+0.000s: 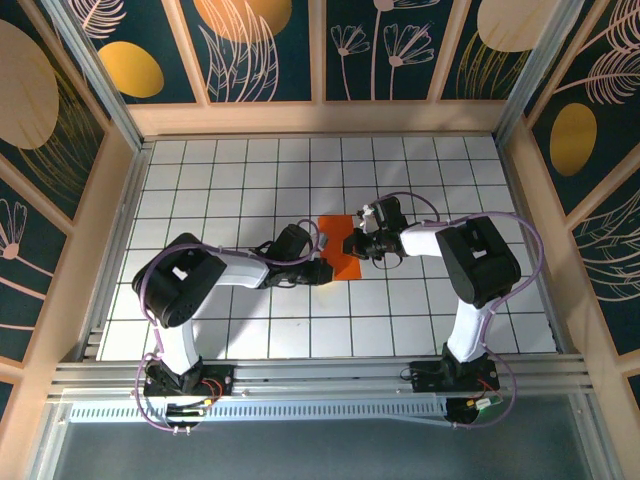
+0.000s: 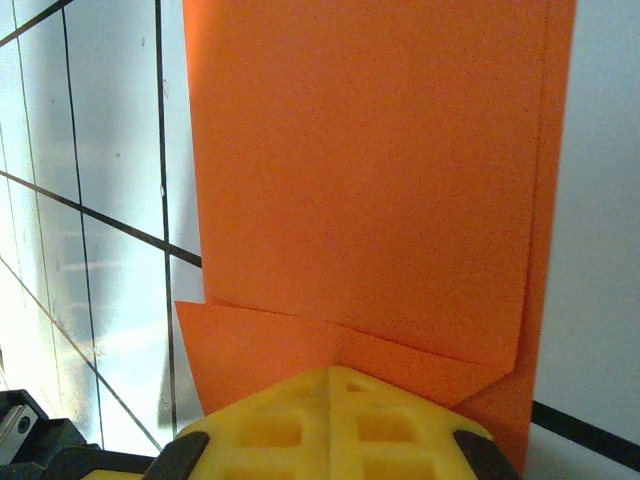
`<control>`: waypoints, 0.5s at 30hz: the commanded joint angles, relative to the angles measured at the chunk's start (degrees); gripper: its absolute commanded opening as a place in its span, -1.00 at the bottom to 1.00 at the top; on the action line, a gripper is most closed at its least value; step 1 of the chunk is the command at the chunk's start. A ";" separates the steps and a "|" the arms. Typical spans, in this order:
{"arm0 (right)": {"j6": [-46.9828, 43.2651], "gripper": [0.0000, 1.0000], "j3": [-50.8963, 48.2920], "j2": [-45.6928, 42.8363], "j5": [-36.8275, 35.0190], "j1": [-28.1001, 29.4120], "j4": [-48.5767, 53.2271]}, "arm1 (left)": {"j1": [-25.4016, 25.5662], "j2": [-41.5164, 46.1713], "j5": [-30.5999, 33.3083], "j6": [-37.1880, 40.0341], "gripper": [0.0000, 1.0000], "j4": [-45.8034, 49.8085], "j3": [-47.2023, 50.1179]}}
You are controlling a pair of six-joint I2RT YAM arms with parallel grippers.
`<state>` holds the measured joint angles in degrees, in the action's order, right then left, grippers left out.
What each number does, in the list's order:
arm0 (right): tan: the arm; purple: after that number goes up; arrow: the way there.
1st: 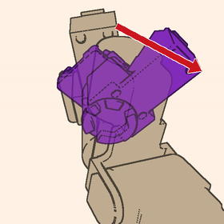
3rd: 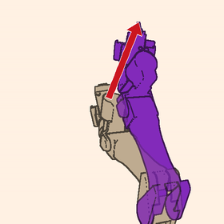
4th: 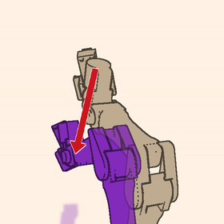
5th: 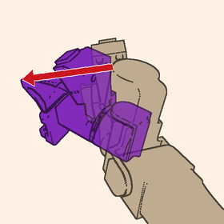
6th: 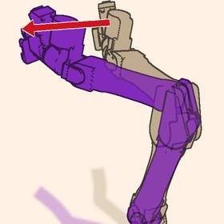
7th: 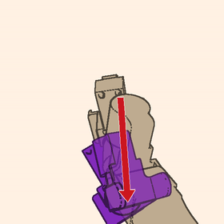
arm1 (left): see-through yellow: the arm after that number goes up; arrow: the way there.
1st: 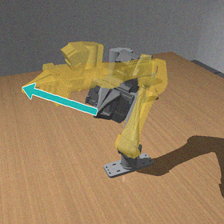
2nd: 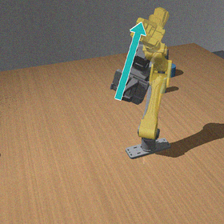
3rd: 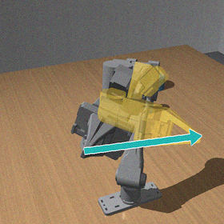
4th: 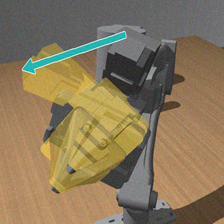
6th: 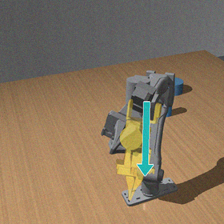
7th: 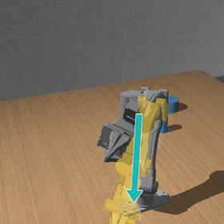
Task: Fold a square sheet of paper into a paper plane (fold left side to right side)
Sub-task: Fold the triangle a second time at the center of the table.
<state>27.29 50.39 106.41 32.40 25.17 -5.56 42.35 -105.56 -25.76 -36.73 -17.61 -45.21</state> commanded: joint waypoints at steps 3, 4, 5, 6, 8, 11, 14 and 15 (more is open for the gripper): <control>-1.53 -1.00 -0.56 2.59 -5.51 -0.82 6.27 | 0.98 0.54 -1.93 0.87 -0.97 4.69 2.84; -1.48 -1.00 -0.48 2.62 -5.42 -0.80 6.27 | 1.06 0.61 -1.77 0.85 -0.97 4.84 2.98; -1.58 -1.00 -0.47 2.60 -5.42 -0.82 6.35 | 1.07 0.83 -1.66 0.87 -0.97 4.94 3.13; -1.61 -1.00 -0.41 2.61 -5.42 -0.82 6.35 | 1.11 0.95 -1.52 0.87 -0.97 5.02 3.33; -1.62 -1.00 -0.38 2.66 -5.42 -0.82 6.39 | 1.15 1.48 -1.06 0.78 -0.97 5.13 3.79; -1.62 -1.00 -0.34 2.55 -5.25 -0.81 6.41 | 1.15 2.22 -0.40 0.53 -0.97 5.04 4.51; -1.58 -1.00 -0.34 2.40 -5.07 -0.82 6.34 | 1.14 3.07 0.48 0.00 -0.97 4.79 5.21; -1.62 -1.00 -0.29 2.25 -4.90 -0.82 6.27 | 1.14 3.43 0.77 -0.19 -0.97 4.61 5.46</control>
<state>27.27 50.52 106.45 32.40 25.17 -5.32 42.98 -102.94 -25.43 -36.69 -17.98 -41.87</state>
